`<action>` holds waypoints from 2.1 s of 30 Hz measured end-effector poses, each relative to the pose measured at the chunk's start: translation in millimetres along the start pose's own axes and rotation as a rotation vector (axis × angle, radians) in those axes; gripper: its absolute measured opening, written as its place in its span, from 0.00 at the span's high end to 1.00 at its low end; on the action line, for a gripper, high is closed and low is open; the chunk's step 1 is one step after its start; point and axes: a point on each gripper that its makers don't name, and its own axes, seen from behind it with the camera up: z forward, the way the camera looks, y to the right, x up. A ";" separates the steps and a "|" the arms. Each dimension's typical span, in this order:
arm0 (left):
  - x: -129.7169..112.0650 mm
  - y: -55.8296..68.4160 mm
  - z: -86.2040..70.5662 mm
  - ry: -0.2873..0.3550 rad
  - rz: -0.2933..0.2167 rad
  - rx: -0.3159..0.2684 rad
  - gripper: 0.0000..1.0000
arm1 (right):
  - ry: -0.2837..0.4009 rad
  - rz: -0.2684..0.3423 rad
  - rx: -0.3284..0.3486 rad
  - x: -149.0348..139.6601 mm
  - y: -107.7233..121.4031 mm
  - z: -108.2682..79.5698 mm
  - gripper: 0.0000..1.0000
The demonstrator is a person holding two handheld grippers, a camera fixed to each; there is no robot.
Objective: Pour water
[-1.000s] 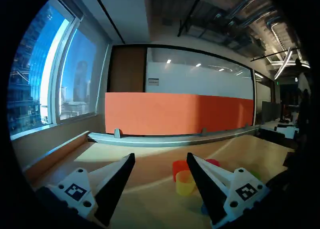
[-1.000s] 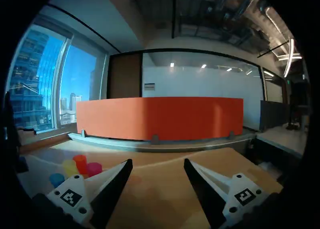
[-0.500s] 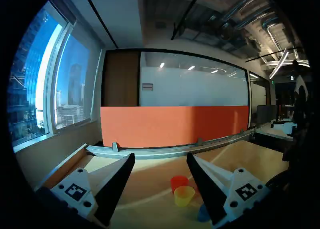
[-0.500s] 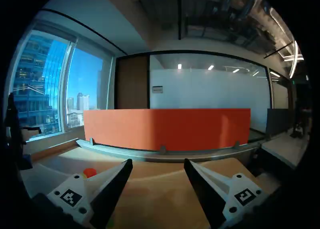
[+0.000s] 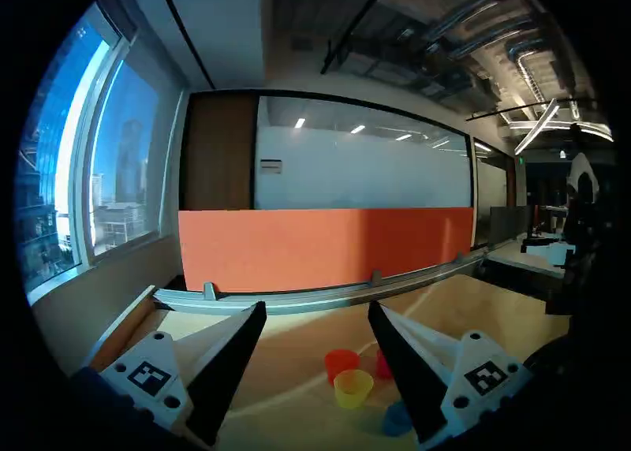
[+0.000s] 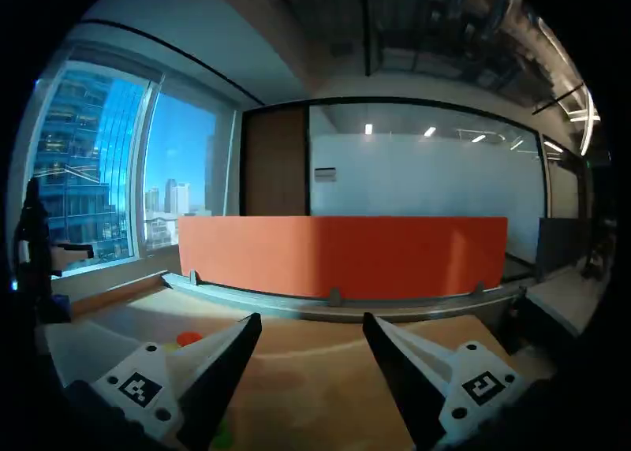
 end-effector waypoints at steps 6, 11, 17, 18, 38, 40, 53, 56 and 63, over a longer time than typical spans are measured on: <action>-0.7 23.4 0.7 -0.009 0.002 -0.119 0.04 | 0.002 -0.007 0.112 1.8 -22.9 0.8 0.01; -3.8 43.3 -1.0 -0.015 0.014 -0.208 0.04 | 0.011 -0.025 0.204 8.5 -43.6 1.4 0.01; -3.3 61.3 -4.7 -0.011 0.038 -0.280 0.04 | 0.019 -0.023 0.286 16.8 -59.6 -1.4 0.01; -3.1 64.7 -5.5 -0.010 0.036 -0.293 0.04 | 0.019 -0.023 0.295 17.3 -61.0 -2.0 0.01; -34.7 93.3 -4.8 -0.103 0.027 -0.446 0.04 | -0.101 -0.058 0.462 -13.1 -87.2 -13.1 0.01; -38.4 94.0 -4.8 -0.110 0.027 -0.454 0.04 | -0.109 -0.068 0.471 -16.0 -88.9 -13.9 0.00; -64.9 94.5 -7.6 -0.154 0.058 -0.496 0.04 | -0.176 -0.134 0.548 -45.9 -107.0 -23.0 0.01; -75.5 95.0 -7.3 -0.170 0.070 -0.501 0.04 | -0.190 -0.145 0.560 -55.2 -110.3 -24.7 0.01; -100.0 97.0 -9.5 -0.205 0.091 -0.518 0.04 | -0.233 -0.168 0.590 -80.2 -116.6 -28.1 0.00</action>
